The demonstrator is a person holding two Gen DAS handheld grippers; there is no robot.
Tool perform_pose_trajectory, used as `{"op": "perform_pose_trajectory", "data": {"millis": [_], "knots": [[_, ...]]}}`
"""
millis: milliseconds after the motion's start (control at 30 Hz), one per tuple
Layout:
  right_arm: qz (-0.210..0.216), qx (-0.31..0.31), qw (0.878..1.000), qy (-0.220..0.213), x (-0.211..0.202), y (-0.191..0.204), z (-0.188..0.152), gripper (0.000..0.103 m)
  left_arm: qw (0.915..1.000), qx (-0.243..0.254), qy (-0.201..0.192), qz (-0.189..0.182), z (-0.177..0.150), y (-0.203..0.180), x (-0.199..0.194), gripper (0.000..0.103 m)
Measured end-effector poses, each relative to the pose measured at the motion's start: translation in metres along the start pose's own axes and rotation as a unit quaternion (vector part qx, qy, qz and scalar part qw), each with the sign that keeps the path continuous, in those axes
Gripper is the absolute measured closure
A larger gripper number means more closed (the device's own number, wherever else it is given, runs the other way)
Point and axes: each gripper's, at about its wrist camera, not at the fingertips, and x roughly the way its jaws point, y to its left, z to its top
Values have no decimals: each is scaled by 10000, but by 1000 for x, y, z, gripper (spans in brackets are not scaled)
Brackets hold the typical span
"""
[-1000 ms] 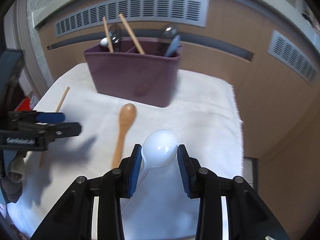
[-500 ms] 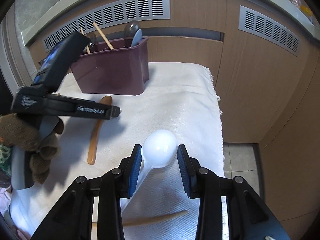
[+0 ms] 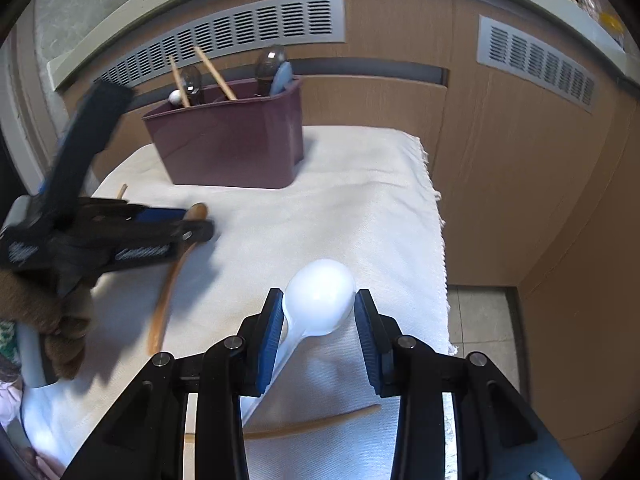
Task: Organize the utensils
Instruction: 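Grasp the white plastic spoon with the right gripper while the left grasps the wooden spoon, then raise the wooden spoon and white spoon over the caddy with both grippers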
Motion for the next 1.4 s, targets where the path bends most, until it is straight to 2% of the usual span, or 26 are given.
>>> {"op": "perform_pose_trajectory", "data": {"millis": [233, 333, 467, 667, 867, 1200, 1333, 1400], "knots": [[170, -288, 9993, -181, -8, 25, 7, 69, 9979, -275, -503, -291, -45, 25, -67, 69], [181, -403, 9987, -263, -12, 35, 9, 69, 9948, -395, -870, -357, -57, 33, -92, 69], [160, -511, 9981, -314, -16, 46, 11, 69, 9906, -505, -1103, -638, -64, 35, -109, 70], [49, -668, 9963, -529, -30, 57, 15, 69, 9874, -456, -1450, -437, -72, 42, -138, 74], [-28, -794, 9944, -700, -43, 63, 20, 69, 9832, -469, -1698, -479, -73, 44, -157, 75], [-74, -831, 9931, -828, -52, 64, 23, 69, 9802, -511, -1851, -493, -73, 43, -173, 75], [-211, -902, 9871, -1304, -75, 64, 42, 69, 9752, -287, -2157, -408, -59, 36, -197, 75], [-378, -993, 9804, -1660, -92, 66, 60, 69, 9683, -112, -2476, -291, -42, 33, -218, 75]]}}
